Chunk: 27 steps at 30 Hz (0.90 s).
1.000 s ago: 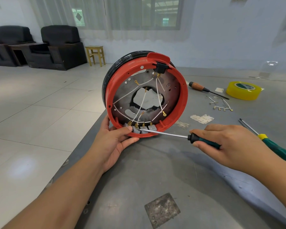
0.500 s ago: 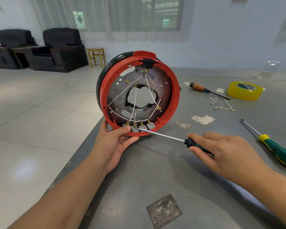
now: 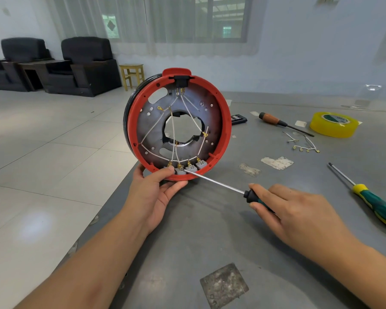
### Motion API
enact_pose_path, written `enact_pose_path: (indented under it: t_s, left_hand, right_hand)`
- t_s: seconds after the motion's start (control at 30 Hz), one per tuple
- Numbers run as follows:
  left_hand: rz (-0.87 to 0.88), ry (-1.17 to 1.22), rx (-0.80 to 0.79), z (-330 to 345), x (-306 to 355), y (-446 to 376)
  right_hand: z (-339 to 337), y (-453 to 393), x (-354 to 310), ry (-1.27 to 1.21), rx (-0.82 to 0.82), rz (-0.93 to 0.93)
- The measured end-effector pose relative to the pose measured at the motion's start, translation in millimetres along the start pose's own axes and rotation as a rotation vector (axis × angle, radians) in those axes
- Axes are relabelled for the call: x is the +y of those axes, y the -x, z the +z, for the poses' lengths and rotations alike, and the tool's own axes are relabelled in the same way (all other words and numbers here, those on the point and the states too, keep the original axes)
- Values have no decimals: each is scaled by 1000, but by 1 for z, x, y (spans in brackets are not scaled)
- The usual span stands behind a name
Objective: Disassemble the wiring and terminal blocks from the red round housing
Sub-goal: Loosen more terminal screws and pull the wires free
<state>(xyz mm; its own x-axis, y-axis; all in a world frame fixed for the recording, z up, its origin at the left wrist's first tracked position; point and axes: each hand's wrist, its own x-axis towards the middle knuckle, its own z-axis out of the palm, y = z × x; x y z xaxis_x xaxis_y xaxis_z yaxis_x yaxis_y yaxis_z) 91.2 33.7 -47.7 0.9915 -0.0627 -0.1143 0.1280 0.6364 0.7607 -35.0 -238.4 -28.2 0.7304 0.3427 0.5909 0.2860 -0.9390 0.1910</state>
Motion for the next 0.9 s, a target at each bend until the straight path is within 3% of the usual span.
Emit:
enact_pose_path:
  t_s: [0.63, 0.9]
  left_hand:
    - [-2, 104, 75, 7, 0, 7]
    - [0, 59, 45, 4, 0, 6]
  right_hand:
    - [5, -1, -19, -19, -34, 41]
    - [-2, -1, -11, -152, -69, 91]
